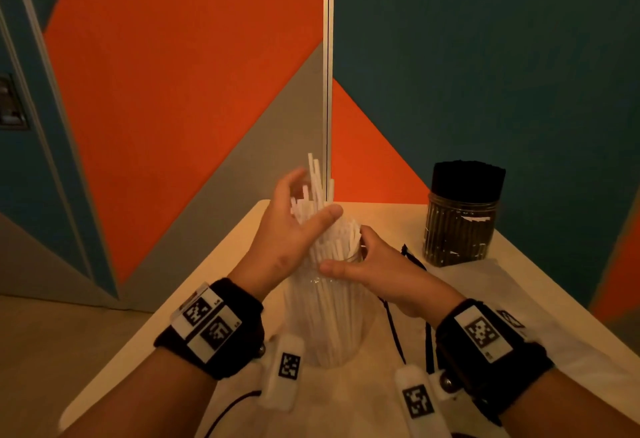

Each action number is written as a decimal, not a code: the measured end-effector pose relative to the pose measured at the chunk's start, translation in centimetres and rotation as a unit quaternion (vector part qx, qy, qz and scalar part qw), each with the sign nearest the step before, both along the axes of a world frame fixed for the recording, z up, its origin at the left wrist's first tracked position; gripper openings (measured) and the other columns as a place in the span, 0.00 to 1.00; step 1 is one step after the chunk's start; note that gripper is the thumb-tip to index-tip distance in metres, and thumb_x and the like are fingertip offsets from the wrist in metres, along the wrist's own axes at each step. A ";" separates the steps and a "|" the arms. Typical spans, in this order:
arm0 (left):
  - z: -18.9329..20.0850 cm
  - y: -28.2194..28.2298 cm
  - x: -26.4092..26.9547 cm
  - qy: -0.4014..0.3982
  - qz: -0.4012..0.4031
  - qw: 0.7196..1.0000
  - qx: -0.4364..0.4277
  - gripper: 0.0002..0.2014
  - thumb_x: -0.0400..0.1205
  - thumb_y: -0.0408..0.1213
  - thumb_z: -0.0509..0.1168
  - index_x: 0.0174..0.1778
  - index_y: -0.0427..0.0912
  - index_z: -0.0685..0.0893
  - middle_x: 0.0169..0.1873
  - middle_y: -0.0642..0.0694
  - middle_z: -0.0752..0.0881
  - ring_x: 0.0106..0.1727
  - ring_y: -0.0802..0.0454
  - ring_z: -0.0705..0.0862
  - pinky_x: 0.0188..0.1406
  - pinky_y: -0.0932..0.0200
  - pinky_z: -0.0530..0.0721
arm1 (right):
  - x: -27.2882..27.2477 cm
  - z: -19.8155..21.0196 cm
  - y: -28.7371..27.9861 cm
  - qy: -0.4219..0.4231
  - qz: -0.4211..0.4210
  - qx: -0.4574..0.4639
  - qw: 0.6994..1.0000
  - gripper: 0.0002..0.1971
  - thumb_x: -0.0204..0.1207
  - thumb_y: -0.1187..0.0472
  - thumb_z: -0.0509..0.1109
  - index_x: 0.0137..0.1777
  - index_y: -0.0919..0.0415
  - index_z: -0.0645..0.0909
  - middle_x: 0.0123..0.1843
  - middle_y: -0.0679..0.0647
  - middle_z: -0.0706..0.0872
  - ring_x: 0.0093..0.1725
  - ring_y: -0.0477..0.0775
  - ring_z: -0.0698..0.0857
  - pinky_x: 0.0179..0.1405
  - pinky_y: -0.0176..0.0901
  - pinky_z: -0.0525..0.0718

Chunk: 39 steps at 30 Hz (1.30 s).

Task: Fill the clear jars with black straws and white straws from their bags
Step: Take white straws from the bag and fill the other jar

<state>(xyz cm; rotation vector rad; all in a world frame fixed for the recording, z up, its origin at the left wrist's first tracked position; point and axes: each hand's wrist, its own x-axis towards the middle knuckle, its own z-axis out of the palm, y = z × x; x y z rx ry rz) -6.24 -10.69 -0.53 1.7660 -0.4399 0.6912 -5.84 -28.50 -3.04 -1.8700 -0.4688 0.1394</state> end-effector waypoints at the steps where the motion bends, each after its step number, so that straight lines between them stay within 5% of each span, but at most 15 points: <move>1: 0.6 0.1 0.1 -0.022 0.021 1.000 -0.003 0.40 0.72 0.63 0.73 0.78 0.56 0.66 0.65 0.61 0.79 0.65 0.63 0.80 0.65 0.50 0.82 | 0.0 0.0 0.0 0.002 -0.002 -0.001 1.000 0.40 0.60 0.38 0.86 0.70 0.38 0.71 0.63 0.38 0.86 0.61 0.39 0.86 0.60 0.43 0.85; 4: 2.7 -0.1 0.1 -0.096 0.054 0.994 0.004 0.37 0.77 0.58 0.71 0.80 0.59 0.62 0.70 0.58 0.76 0.66 0.62 0.80 0.65 0.52 0.82 | -0.1 -0.1 0.1 0.003 -0.002 0.002 1.000 0.37 0.60 0.39 0.86 0.67 0.37 0.72 0.64 0.38 0.86 0.61 0.38 0.85 0.59 0.41 0.85; 7: 3.7 -0.3 0.0 -0.144 0.108 0.973 0.144 0.29 0.83 0.56 0.62 0.80 0.54 0.70 0.75 0.53 0.76 0.74 0.59 0.75 0.72 0.52 0.77 | -0.2 -0.1 0.1 0.002 -0.007 0.002 1.000 0.37 0.62 0.40 0.86 0.69 0.37 0.71 0.63 0.37 0.86 0.60 0.37 0.86 0.58 0.39 0.84; 11: 1.8 -1.0 -1.4 -0.189 0.140 0.926 0.294 0.20 0.87 0.48 0.55 0.63 0.44 0.88 0.60 0.49 0.89 0.62 0.52 0.85 0.62 0.50 0.83 | -0.4 0.1 0.1 -0.009 -0.002 -0.006 1.000 0.35 0.65 0.42 0.85 0.68 0.36 0.72 0.63 0.35 0.85 0.59 0.33 0.84 0.50 0.30 0.81; 16: -3.0 -0.8 -2.9 -0.173 0.173 0.880 0.406 0.24 0.88 0.51 0.52 0.72 0.43 0.83 0.68 0.45 0.84 0.70 0.50 0.80 0.74 0.48 0.74 | -0.6 0.0 0.2 -0.026 -0.013 -0.007 1.000 0.34 0.72 0.52 0.82 0.76 0.45 0.70 0.68 0.44 0.82 0.65 0.42 0.82 0.58 0.38 0.82; 21: -1.8 -0.7 -3.6 -0.149 0.143 0.878 0.431 0.27 0.88 0.54 0.49 0.76 0.44 0.79 0.74 0.45 0.80 0.75 0.48 0.77 0.78 0.48 0.68 | -1.9 0.5 0.0 -0.052 0.000 -0.022 0.998 0.33 0.74 0.57 0.81 0.74 0.43 0.69 0.63 0.35 0.83 0.57 0.24 0.83 0.49 0.21 0.80; 24: -1.5 -0.6 -4.4 -0.179 0.163 0.882 0.405 0.27 0.88 0.54 0.49 0.79 0.44 0.74 0.79 0.45 0.73 0.81 0.49 0.69 0.82 0.51 0.59 | -2.7 0.9 -1.9 -0.059 -0.044 -0.118 0.990 0.52 0.68 0.37 0.81 0.88 0.46 0.57 0.84 0.44 0.69 0.81 0.44 0.70 0.75 0.42 0.73; 26: -1.2 -1.3 -5.3 -0.225 0.187 0.893 0.342 0.23 0.88 0.49 0.54 0.76 0.42 0.77 0.77 0.43 0.75 0.78 0.48 0.71 0.79 0.55 0.60 | -3.1 1.1 -4.1 -0.065 -0.114 -0.169 0.977 0.61 0.63 0.30 0.79 0.90 0.47 0.49 0.89 0.47 0.56 0.86 0.50 0.60 0.80 0.47 0.64; 30: -0.6 -4.6 -6.9 -0.258 0.156 0.922 0.243 0.15 0.85 0.38 0.60 0.65 0.41 0.85 0.62 0.45 0.84 0.63 0.51 0.79 0.66 0.71 0.66 | -4.9 -1.3 -7.6 -0.066 -0.164 -0.272 0.946 0.63 0.60 0.26 0.77 0.89 0.46 0.48 0.90 0.47 0.54 0.88 0.54 0.53 0.85 0.62 0.62; 32: -0.8 -6.6 -6.9 -0.212 0.128 0.938 0.244 0.13 0.84 0.37 0.60 0.59 0.43 0.88 0.54 0.48 0.87 0.57 0.54 0.80 0.60 0.72 0.69 | -6.1 -3.9 -8.4 -0.016 -0.175 -0.337 0.925 0.66 0.57 0.21 0.74 0.89 0.45 0.43 0.90 0.47 0.48 0.89 0.58 0.48 0.84 0.68 0.59; 35: -1.9 -9.5 -5.7 -0.037 0.084 0.943 0.321 0.14 0.84 0.36 0.60 0.57 0.47 0.90 0.54 0.50 0.88 0.55 0.52 0.84 0.59 0.58 0.79 | -7.5 -7.4 -9.0 0.069 -0.179 -0.429 0.883 0.73 0.54 0.15 0.68 0.88 0.50 0.32 0.91 0.51 0.37 0.89 0.59 0.39 0.85 0.69 0.50; 37: -3.1 -10.9 -4.4 0.078 0.048 0.906 0.413 0.16 0.83 0.31 0.59 0.58 0.44 0.90 0.58 0.46 0.88 0.59 0.49 0.84 0.62 0.55 0.80 | -8.0 -8.8 -9.0 0.086 -0.172 -0.474 0.859 0.74 0.53 0.14 0.66 0.88 0.52 0.33 0.91 0.54 0.37 0.89 0.61 0.38 0.84 0.70 0.47; 39: -4.4 -12.1 -3.3 0.149 -0.012 0.841 0.520 0.16 0.83 0.28 0.56 0.59 0.35 0.88 0.59 0.40 0.87 0.61 0.44 0.83 0.64 0.55 0.76 | -8.3 -9.5 -9.1 0.081 -0.167 -0.509 0.841 0.73 0.55 0.14 0.66 0.89 0.56 0.34 0.90 0.58 0.37 0.89 0.63 0.37 0.85 0.69 0.43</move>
